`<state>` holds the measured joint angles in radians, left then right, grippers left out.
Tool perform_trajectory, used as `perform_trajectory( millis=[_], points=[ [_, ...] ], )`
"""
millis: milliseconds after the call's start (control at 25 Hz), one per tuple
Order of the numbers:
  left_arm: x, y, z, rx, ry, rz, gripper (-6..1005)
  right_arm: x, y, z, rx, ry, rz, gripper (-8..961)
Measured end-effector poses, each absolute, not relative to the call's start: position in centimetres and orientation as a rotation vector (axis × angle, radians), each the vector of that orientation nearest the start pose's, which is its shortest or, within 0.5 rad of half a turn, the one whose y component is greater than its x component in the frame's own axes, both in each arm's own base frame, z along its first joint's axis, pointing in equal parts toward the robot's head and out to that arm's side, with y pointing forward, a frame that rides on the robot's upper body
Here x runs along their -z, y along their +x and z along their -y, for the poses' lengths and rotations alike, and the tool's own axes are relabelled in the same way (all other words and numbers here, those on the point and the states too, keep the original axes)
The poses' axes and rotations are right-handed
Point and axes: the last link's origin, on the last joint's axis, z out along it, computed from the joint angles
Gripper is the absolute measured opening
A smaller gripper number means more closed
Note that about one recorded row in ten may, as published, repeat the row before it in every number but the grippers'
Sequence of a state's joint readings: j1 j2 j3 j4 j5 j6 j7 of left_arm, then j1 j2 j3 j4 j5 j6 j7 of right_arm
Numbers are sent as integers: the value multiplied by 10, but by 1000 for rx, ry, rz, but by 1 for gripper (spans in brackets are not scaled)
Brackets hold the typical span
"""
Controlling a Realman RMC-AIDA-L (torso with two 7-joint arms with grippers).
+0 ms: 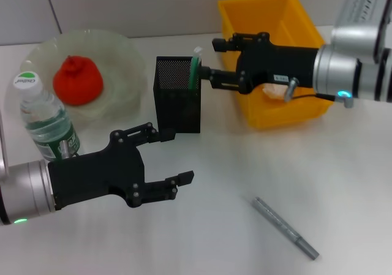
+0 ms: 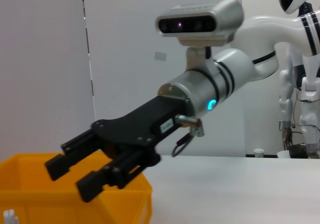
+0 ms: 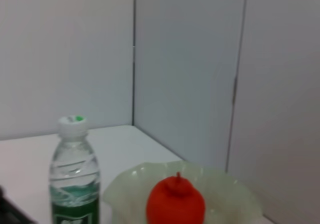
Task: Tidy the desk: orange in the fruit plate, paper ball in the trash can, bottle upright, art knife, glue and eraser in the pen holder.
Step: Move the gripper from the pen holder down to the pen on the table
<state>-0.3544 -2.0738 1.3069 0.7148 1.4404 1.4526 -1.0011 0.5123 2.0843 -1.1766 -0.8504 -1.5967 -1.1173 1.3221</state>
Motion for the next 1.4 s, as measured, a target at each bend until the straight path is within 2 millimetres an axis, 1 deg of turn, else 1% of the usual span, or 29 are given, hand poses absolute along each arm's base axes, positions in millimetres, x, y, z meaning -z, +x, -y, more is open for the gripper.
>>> perform_trajectory(
  millis=[160, 200, 240, 400, 440, 560, 600, 640, 720, 800, 840, 960, 1000, 1040, 1160, 1200, 1280, 1400],
  points=[
    [42, -231, -293, 863, -2763, 81, 784, 6, 198, -376, -610, -2565, -264, 651],
    [43, -231, -292, 863, -2765, 83, 784, 1, 198, -371, -571, -2585, -256, 651],
    [43, -231, -292, 863, -2765, 83, 784, 1, 198, -371, -571, -2585, -256, 651],
    [43, -231, -292, 865, -2766, 84, 785, -6, 202, -360, -458, -2645, -274, 651],
    [43, -231, -292, 865, -2766, 84, 785, -6, 202, -360, -458, -2645, -274, 651],
    [43, -230, -293, 870, -2762, 85, 785, -12, 202, -355, -364, -2680, -301, 652],
    [43, -230, -293, 873, -2762, 85, 785, -16, 202, -354, -284, -2691, -317, 652],
    [43, -230, -293, 873, -2762, 85, 785, -16, 202, -354, -284, -2691, -317, 652],
    [43, -229, -293, 873, -2762, 85, 785, -20, 202, -352, -196, -2695, -347, 652],
    [43, -229, -293, 874, -2762, 85, 784, -27, 198, -350, -110, -2701, -396, 652],
    [43, -229, -293, 874, -2762, 85, 784, -27, 198, -350, -110, -2701, -396, 652],
    [43, -229, -293, 874, -2762, 85, 784, -33, 194, -349, -33, -2704, -432, 652],
    [43, -229, -293, 874, -2762, 84, 784, -37, 191, -348, 23, -2700, -445, 652],
    [43, -229, -293, 874, -2762, 84, 784, -37, 191, -348, 23, -2700, -445, 652],
    [43, -229, -293, 875, -2762, 83, 784, -41, 188, -348, 109, -2697, -466, 652],
    [43, -229, -293, 875, -2762, 82, 784, -43, 185, -347, 167, -2697, -484, 652],
    [43, -229, -294, 875, -2762, 82, 785, -44, 184, -347, 190, -2697, -489, 652],
    [43, -228, -294, 876, -2762, 81, 785, -47, 178, -346, 281, -2704, -509, 652]
  ],
)
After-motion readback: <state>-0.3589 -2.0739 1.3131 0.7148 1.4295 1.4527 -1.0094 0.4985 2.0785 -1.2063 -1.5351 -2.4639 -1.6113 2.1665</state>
